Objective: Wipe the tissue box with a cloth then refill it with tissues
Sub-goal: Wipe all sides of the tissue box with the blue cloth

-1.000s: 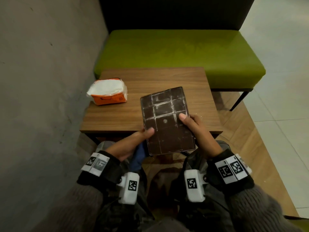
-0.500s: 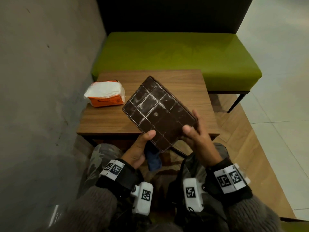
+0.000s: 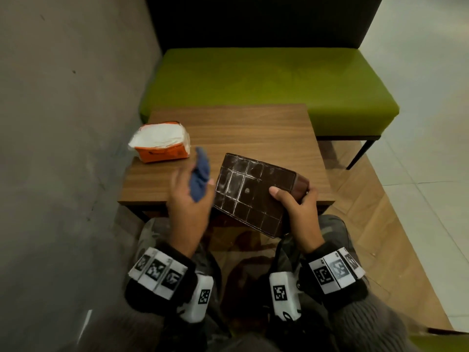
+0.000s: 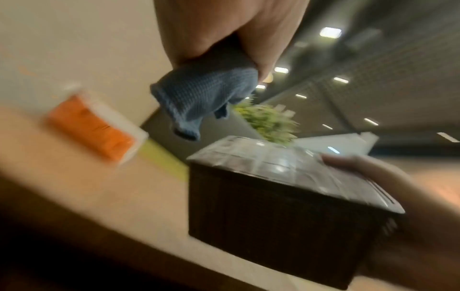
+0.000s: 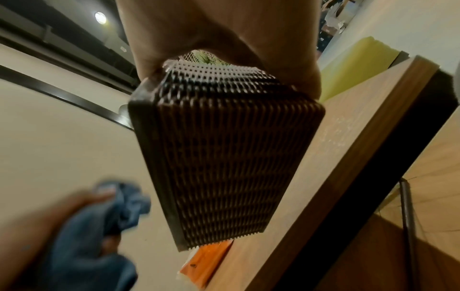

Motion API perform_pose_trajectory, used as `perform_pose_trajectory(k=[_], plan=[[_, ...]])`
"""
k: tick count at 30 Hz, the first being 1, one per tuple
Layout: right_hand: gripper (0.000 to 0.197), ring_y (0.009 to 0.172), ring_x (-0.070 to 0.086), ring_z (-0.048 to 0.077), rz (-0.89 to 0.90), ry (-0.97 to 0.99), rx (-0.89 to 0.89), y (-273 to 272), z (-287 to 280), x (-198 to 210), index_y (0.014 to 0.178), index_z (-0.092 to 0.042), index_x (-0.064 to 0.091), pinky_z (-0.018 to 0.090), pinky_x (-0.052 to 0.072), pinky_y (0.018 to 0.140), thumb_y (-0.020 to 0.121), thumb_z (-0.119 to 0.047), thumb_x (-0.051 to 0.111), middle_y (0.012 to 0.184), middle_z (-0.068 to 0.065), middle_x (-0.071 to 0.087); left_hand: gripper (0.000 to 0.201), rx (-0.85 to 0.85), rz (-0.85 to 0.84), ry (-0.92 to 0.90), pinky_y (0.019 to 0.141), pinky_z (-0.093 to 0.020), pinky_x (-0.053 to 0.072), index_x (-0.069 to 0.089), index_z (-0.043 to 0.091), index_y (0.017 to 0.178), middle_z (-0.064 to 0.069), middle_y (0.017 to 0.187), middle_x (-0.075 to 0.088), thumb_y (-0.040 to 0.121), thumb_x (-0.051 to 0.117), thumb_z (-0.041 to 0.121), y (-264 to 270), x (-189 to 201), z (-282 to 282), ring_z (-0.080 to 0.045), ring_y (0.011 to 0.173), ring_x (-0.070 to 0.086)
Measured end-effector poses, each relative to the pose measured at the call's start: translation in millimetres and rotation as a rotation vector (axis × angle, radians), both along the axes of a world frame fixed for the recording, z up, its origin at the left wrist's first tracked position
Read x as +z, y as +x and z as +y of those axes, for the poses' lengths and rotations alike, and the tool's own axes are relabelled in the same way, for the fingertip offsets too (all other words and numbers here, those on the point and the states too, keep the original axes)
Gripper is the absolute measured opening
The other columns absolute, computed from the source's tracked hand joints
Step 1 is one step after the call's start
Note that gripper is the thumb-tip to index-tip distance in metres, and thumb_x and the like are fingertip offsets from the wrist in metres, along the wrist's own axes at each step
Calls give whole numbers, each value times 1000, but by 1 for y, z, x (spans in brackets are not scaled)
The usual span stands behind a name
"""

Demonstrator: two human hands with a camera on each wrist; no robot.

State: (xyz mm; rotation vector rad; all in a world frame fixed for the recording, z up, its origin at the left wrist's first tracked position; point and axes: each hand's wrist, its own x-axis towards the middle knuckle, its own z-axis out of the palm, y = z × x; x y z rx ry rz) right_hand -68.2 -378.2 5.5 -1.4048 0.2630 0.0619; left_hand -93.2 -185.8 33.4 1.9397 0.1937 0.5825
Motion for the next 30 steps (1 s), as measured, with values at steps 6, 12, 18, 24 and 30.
perform_pose_trajectory(k=[6, 12, 18, 24, 30], plan=[[58, 79, 68, 3, -45, 109, 74, -5, 9, 10, 106, -24, 43, 21, 54, 65, 60, -25, 79, 102, 0, 59, 59, -221, -58, 806, 79, -34, 47, 43, 31, 138, -13, 121, 46, 81, 51, 14, 16, 8, -17, -28, 105, 47], [86, 98, 65, 17, -89, 30, 92, -9, 10, 15, 122, -17, 38, 32, 57, 78, 49, -42, 77, 110, 2, 59, 58, -155, 119, 516, 89, -37, 47, 40, 26, 140, -12, 124, 39, 83, 49, 26, 14, 13, -11, -25, 113, 43], [86, 87, 68, 7, -77, 100, 67, -12, 11, 13, 122, -16, 38, 23, 55, 68, 49, -39, 76, 106, 1, 59, 56, -222, 50, 595, 85, -31, 43, 39, 27, 141, -8, 125, 43, 86, 45, 23, -2, 7, -14, -21, 110, 42], [83, 98, 62, 16, -74, 25, 34, -5, 15, 18, 121, -16, 37, 24, 54, 70, 52, -39, 77, 112, 5, 56, 54, -187, 106, 599, 83, -32, 46, 44, 23, 138, -7, 126, 46, 84, 44, 25, -8, 8, -28, -21, 110, 43], [80, 96, 63, 15, -75, 6, 46, -8, 13, 19, 124, -13, 37, 20, 55, 67, 58, -32, 77, 111, 4, 57, 56, -154, 119, 603, 79, -32, 46, 49, 29, 134, 0, 120, 51, 81, 34, 34, 2, 11, -12, -17, 105, 44]])
